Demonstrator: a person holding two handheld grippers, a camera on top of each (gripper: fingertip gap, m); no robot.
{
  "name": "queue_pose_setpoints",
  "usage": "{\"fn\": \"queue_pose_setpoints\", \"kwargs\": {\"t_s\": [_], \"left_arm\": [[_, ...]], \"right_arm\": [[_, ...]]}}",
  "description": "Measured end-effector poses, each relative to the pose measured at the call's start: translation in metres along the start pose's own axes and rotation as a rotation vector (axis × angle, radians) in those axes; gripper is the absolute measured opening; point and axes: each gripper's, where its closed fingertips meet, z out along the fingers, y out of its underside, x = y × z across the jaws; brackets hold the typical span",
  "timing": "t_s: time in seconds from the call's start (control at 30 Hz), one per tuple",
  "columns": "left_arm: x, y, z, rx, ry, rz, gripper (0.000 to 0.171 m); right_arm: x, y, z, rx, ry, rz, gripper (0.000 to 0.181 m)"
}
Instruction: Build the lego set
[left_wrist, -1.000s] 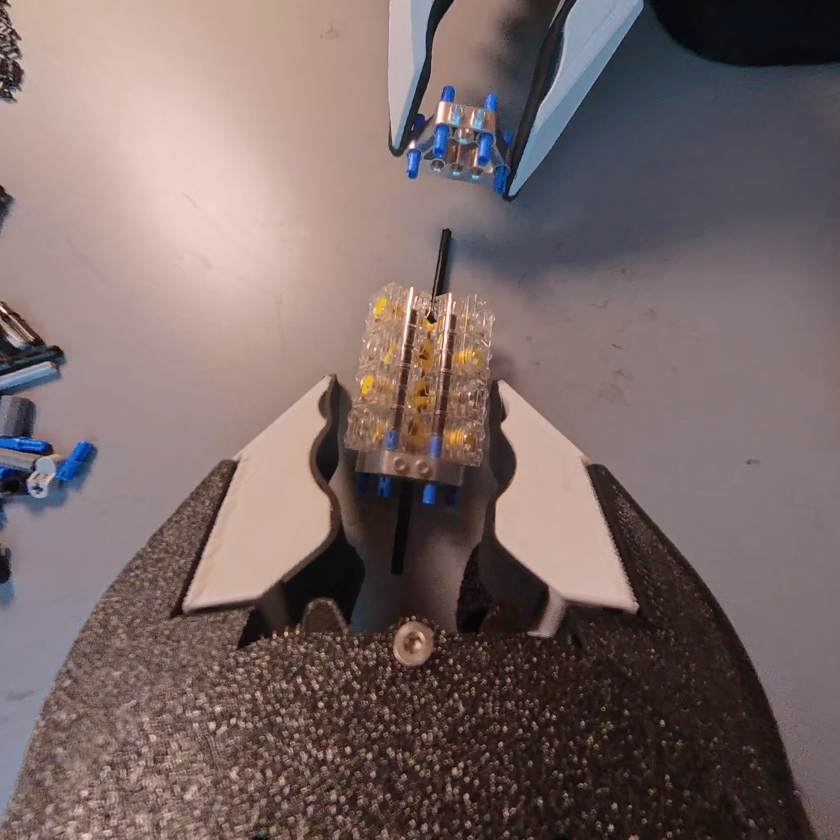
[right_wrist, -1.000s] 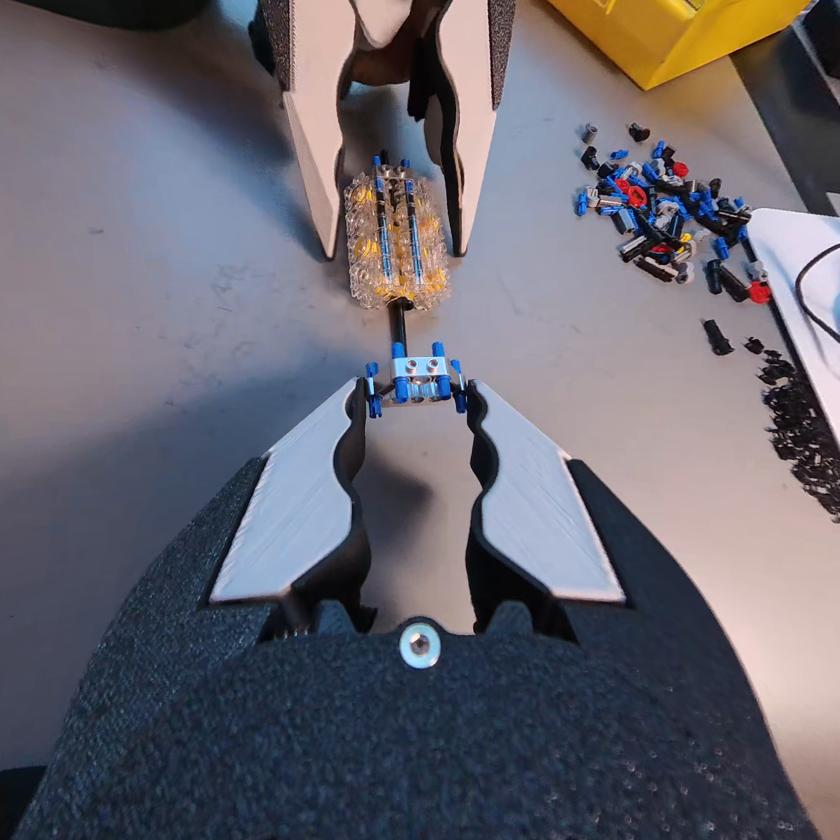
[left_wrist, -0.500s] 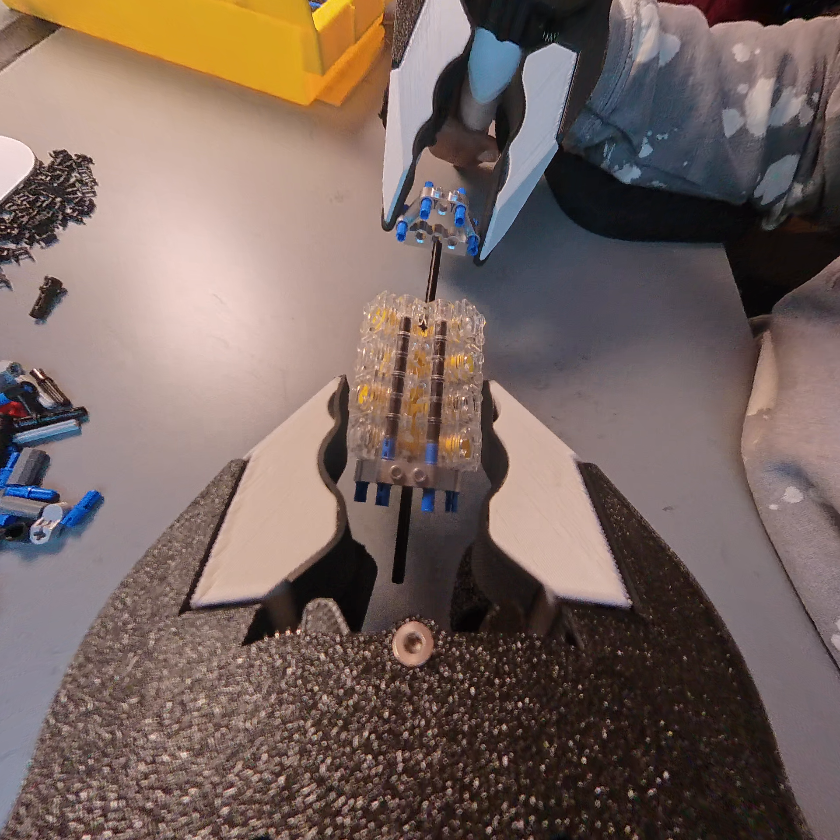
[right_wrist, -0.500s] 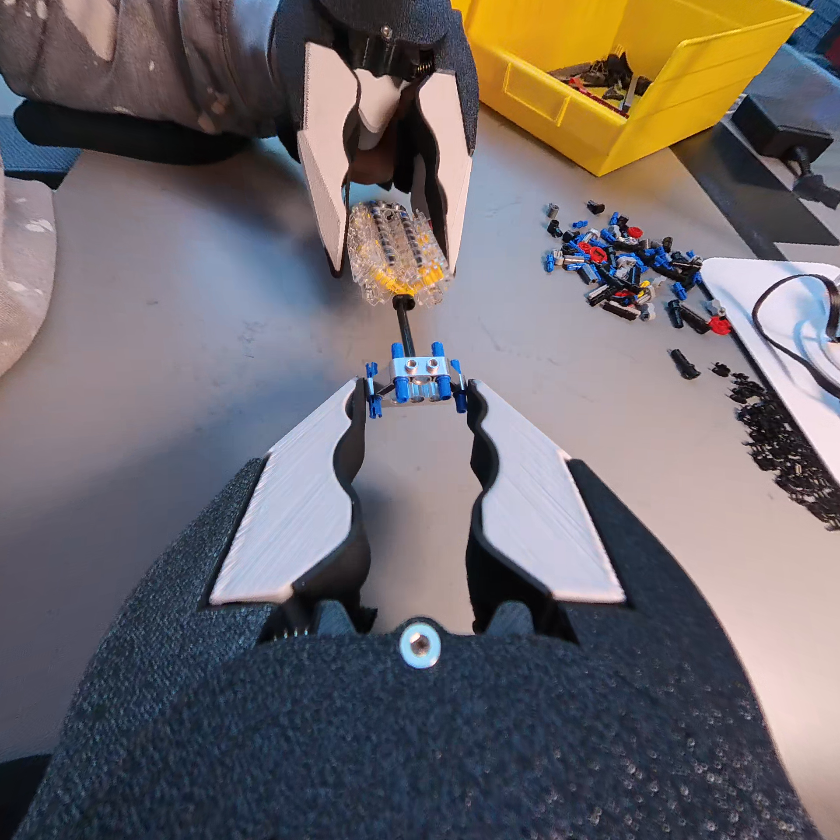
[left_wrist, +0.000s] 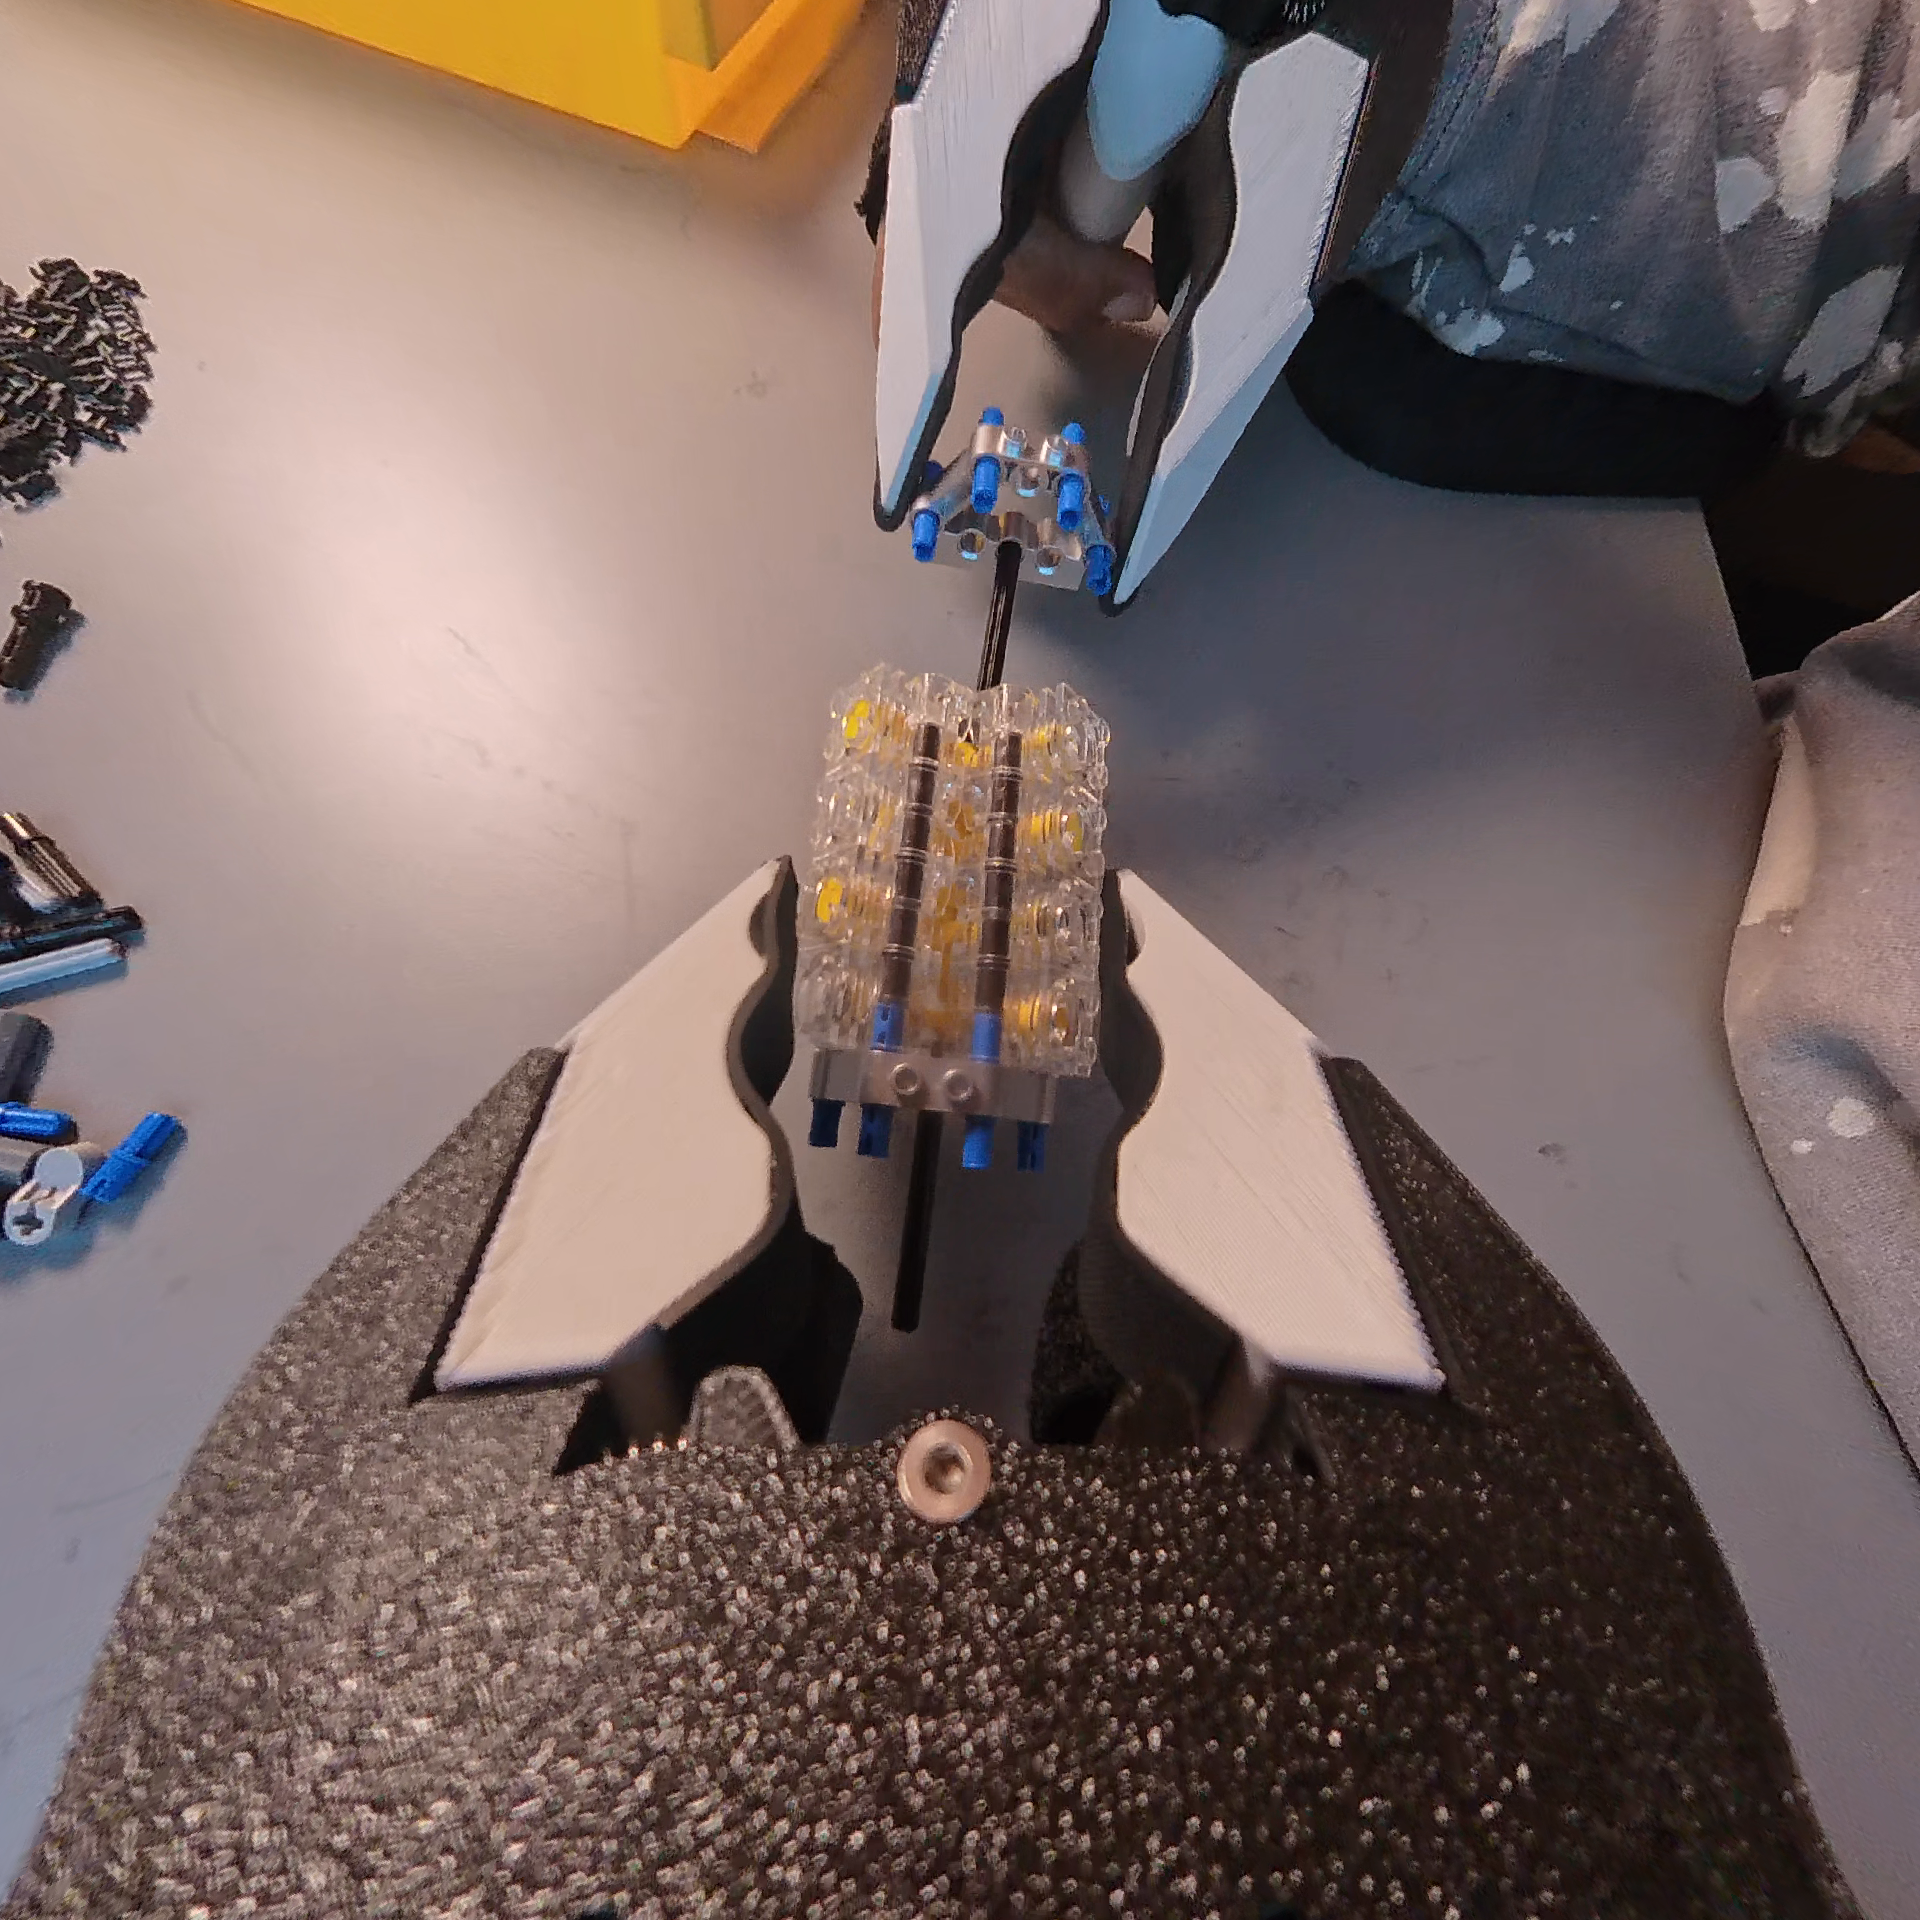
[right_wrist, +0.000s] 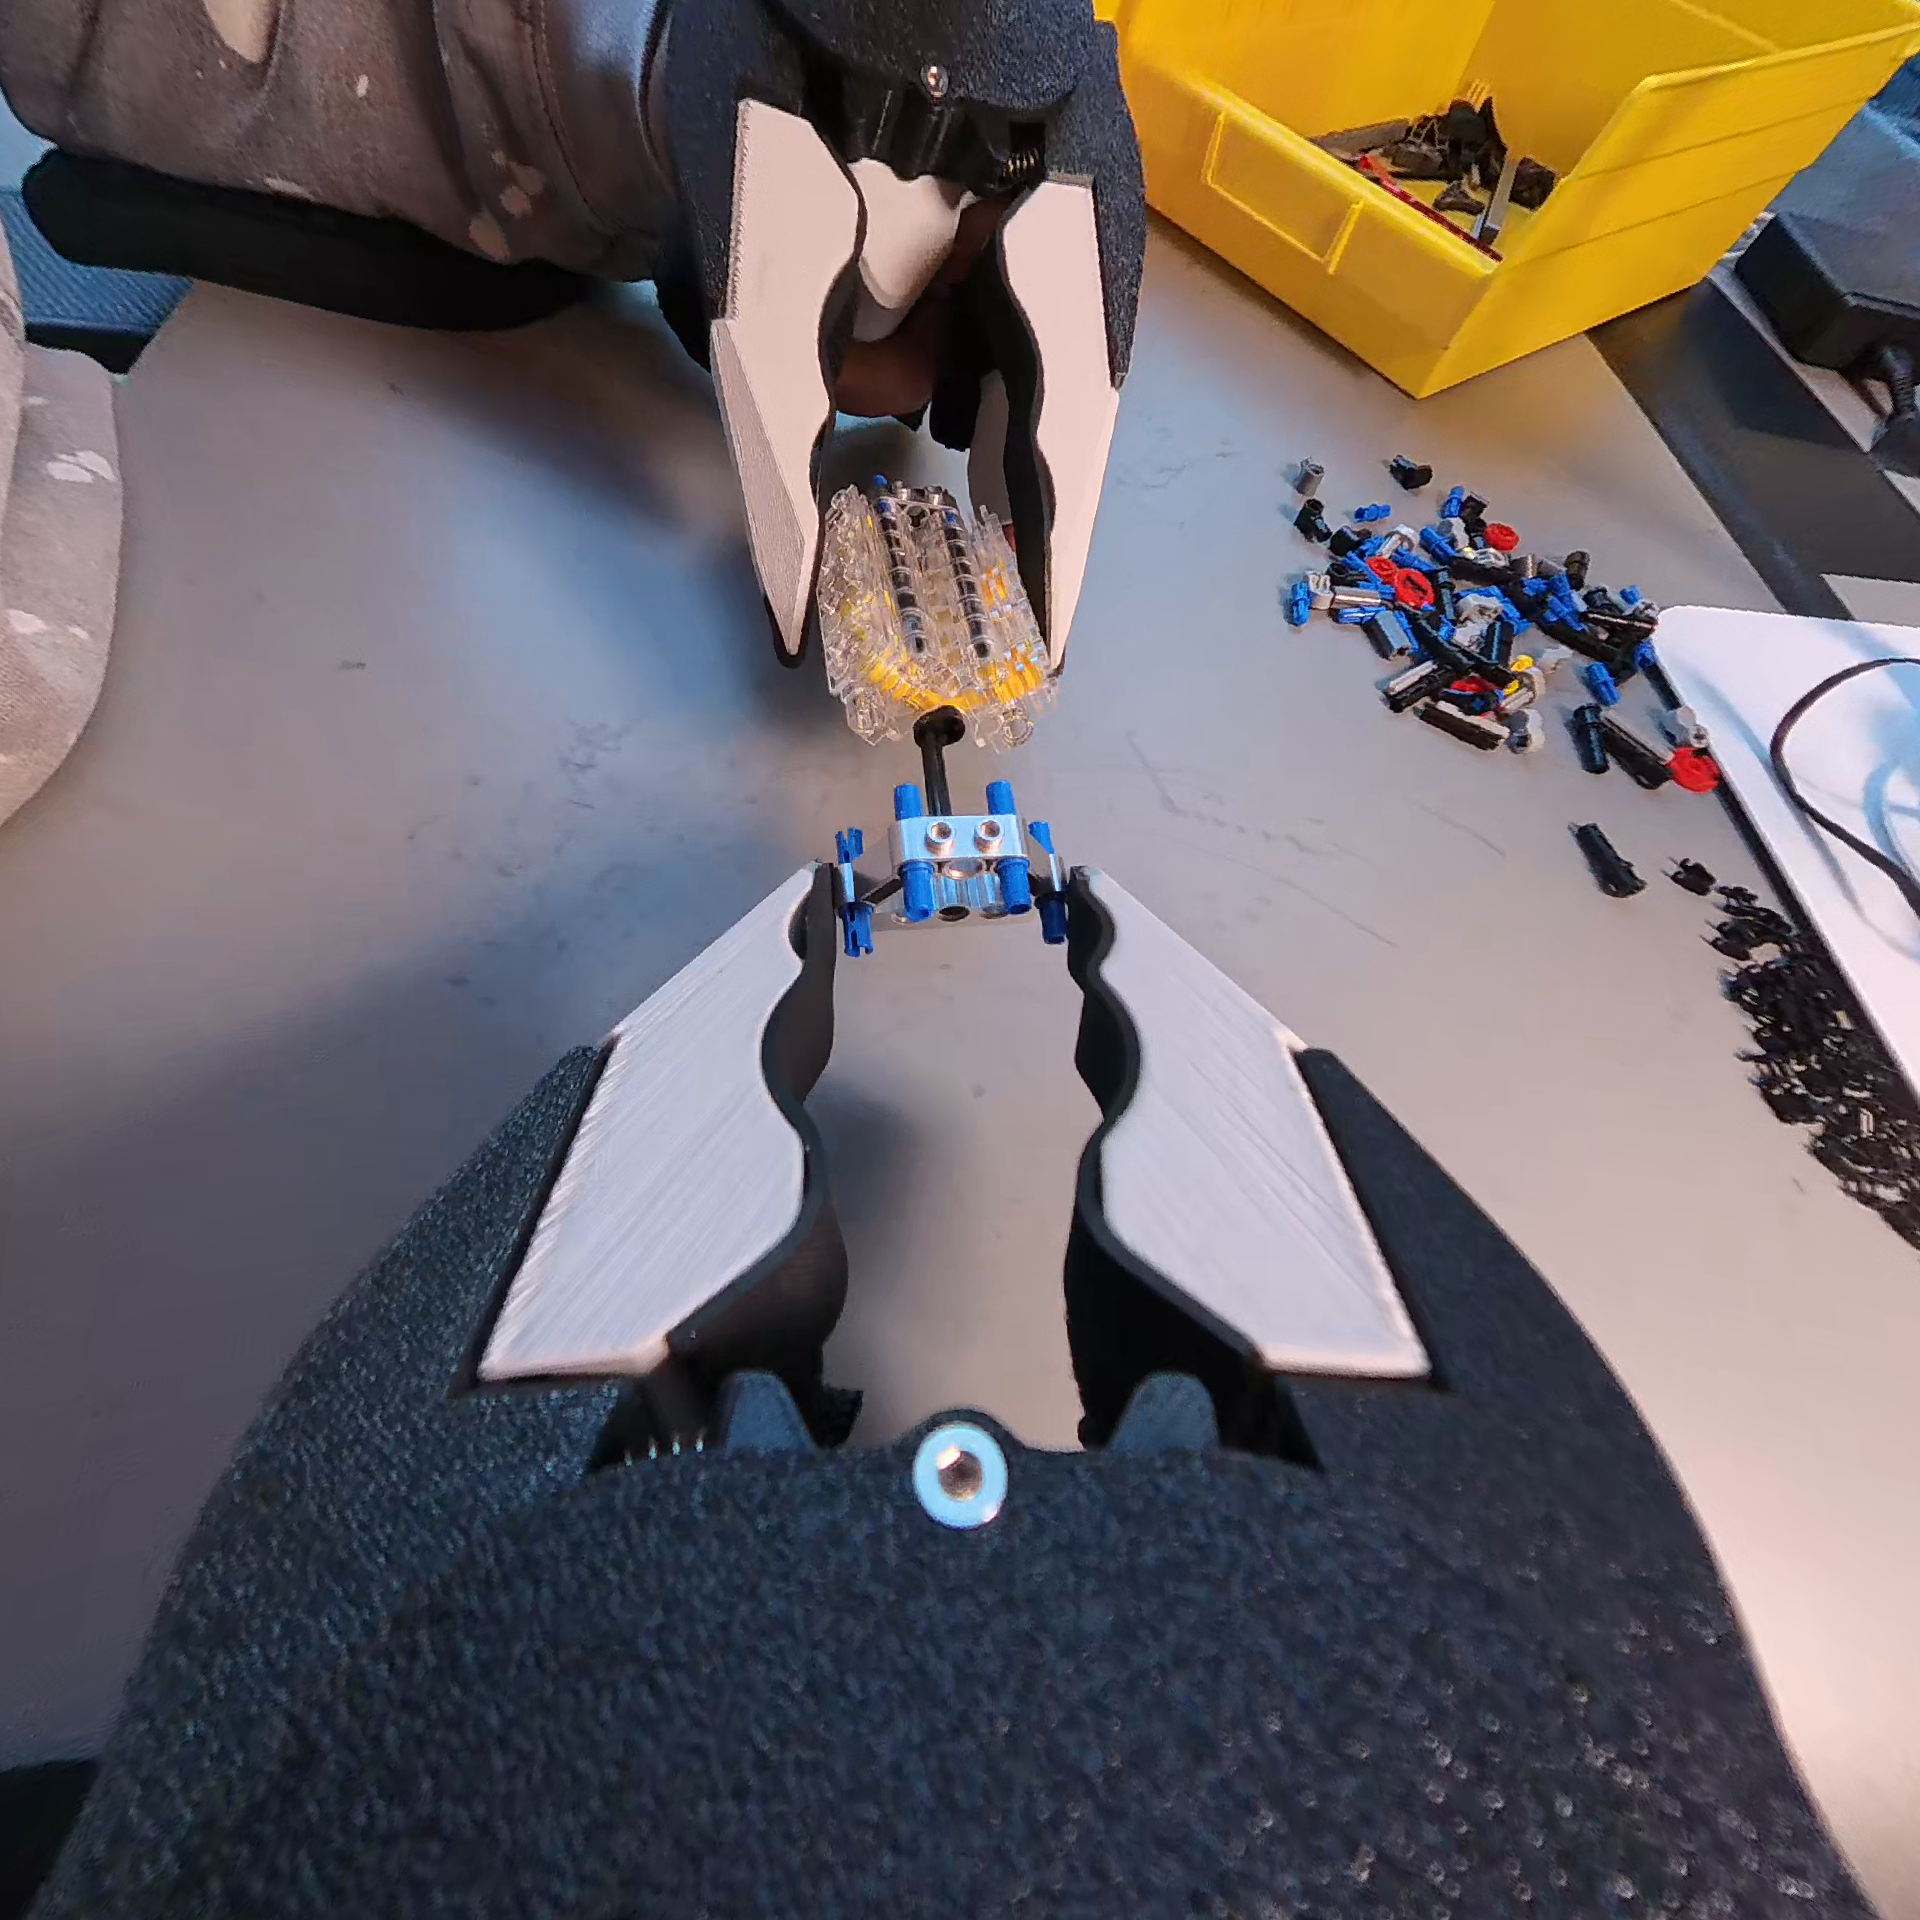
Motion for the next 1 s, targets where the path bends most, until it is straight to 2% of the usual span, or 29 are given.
{"fn": "queue_pose_setpoints", "kwargs": {"t_s": [0.5,0.67,0.77,0.9,1.0], "left_arm": [[0.004,0.016,0.014,-0.095,-0.020,0.053,0.056],[0.003,0.023,0.018,-0.139,-0.050,0.103,0.057],[0.004,0.023,0.018,-0.142,-0.055,0.107,0.058],[0.007,0.022,0.015,-0.127,-0.021,0.097,0.060],[0.009,0.019,0.009,-0.108,0.005,0.081,0.061]], "right_arm": [[-0.011,0.018,0.040,-0.216,0.042,-0.053,0.042],[-0.015,0.015,0.046,-0.219,0.044,-0.059,0.038],[-0.016,0.016,0.046,-0.225,0.042,-0.054,0.039],[-0.020,0.018,0.038,-0.214,0.000,-0.015,0.053],[-0.016,0.019,0.026,-0.193,-0.015,0.038,0.052]]}}
